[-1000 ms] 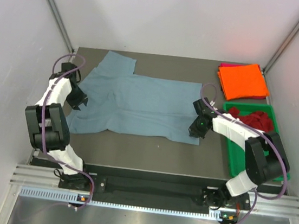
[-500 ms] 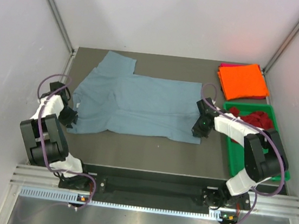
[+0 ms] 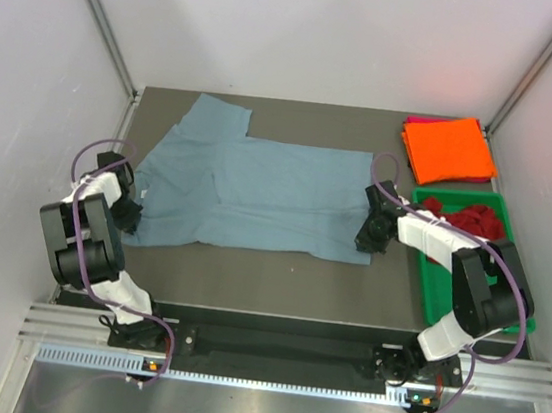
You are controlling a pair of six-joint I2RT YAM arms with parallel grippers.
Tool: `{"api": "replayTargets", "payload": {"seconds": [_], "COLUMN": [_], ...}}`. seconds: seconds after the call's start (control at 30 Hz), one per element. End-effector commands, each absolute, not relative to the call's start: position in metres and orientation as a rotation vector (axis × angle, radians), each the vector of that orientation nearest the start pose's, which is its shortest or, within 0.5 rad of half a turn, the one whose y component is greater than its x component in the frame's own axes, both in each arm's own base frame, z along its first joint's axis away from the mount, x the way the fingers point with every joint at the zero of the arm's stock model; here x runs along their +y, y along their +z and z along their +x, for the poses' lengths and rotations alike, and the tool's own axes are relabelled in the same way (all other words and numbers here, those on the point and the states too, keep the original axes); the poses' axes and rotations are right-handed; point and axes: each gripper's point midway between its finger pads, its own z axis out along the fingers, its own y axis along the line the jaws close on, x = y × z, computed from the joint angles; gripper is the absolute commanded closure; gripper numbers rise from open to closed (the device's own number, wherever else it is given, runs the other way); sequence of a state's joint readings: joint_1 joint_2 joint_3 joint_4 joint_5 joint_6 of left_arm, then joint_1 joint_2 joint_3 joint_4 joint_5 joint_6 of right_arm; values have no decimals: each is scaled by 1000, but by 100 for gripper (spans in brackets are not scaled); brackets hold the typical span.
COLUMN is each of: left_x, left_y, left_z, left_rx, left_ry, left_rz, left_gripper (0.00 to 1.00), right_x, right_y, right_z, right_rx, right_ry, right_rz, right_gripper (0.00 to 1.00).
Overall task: Fold and stack the t-shirts
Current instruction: Fold the tshirt
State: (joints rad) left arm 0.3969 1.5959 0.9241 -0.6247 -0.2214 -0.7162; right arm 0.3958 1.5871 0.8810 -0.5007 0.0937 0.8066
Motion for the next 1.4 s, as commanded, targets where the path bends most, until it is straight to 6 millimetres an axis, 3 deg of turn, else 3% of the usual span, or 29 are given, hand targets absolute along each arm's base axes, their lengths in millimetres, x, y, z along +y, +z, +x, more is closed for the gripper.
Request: {"api": "replayTargets", "payload": {"seconds": [0.0, 0.13, 0.4, 0.6, 0.87, 1.0, 1.03, 1.1, 1.17, 1.2, 1.27, 1.3, 1.37], "left_x": [157, 168, 168, 178, 182, 161, 139, 105, 77, 51, 29, 7, -9], "left_y": [32, 30, 35, 64, 115, 123, 123, 126, 134, 141, 144, 148, 150], "left_z": [274, 273, 285, 288, 312, 330, 342, 360, 368, 375, 373, 374, 375], "left_rx": [2304, 2328, 2325, 2300, 2240, 2257, 2307, 2347, 2392, 2416, 2464, 2479, 2475], "left_ry": [443, 546, 502, 561, 517, 380, 199, -2, -80, -105, -84, -105, -168], "left_rz": [-1512, -1514, -1517, -1498, -1368, -1284, -1205, -1065, -936, -826, -732, -660, -624], "left_gripper": [85, 85, 79, 66, 62, 62, 62, 63, 62, 62, 62, 62, 62], "right_x": [111, 108, 105, 102, 93, 101, 104, 111, 116, 115, 123, 125, 131], "right_y": [10, 11, 15, 18, 38, 52, 56, 59, 57, 56, 57, 56, 57], "right_z": [282, 280, 276, 270, 265, 264, 264, 263, 256, 252, 251, 248, 250], "right_rx": [2709, 2708, 2707, 2731, 2719, 2717, 2711, 2715, 2742, 2745, 2723, 2713, 2684], "right_ry": [75, 80, 69, 45, 5, 69, 86, 140, 180, 174, 239, 265, 311], "right_rz": [571, 567, 560, 530, 484, 446, 440, 445, 495, 546, 655, 682, 745], "right_gripper": [100, 100, 100, 100, 97, 96, 96, 96, 91, 88, 82, 81, 77]}}
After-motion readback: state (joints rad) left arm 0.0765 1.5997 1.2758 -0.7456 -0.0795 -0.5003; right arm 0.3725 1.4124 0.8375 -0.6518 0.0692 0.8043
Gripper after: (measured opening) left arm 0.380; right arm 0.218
